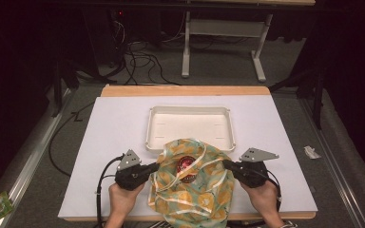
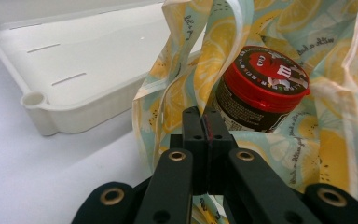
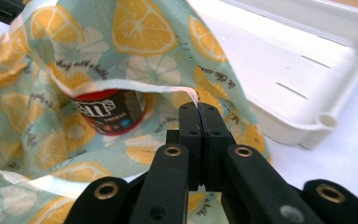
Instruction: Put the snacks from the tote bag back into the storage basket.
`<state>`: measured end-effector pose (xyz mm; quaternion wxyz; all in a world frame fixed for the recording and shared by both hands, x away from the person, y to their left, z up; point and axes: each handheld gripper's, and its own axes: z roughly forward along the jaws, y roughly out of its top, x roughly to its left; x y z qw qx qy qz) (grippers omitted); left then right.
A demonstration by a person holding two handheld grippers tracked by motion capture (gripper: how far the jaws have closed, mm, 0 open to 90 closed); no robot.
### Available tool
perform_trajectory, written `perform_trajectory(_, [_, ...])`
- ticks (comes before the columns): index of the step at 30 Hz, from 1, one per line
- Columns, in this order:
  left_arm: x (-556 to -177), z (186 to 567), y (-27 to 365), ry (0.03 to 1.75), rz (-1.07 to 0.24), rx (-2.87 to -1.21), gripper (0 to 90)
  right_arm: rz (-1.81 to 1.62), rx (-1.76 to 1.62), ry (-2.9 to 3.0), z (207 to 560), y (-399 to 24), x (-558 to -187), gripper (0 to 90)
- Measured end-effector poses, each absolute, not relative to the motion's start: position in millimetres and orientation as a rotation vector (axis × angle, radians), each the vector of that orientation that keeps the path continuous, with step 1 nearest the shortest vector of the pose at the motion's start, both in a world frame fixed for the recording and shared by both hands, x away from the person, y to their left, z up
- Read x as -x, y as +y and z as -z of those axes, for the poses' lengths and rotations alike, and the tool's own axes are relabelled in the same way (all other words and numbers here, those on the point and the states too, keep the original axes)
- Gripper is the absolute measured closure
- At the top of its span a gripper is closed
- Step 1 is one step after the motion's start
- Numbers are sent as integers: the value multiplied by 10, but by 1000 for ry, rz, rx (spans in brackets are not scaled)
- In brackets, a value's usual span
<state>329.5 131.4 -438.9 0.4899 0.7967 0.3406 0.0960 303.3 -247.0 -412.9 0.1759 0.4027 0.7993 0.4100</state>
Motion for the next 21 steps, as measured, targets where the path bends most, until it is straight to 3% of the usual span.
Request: perform_trajectory(21, [-3292, 4387, 1346, 845, -262, -1936, 900, -1086, -1312, 2141, 4315, -3045, -3044, 900])
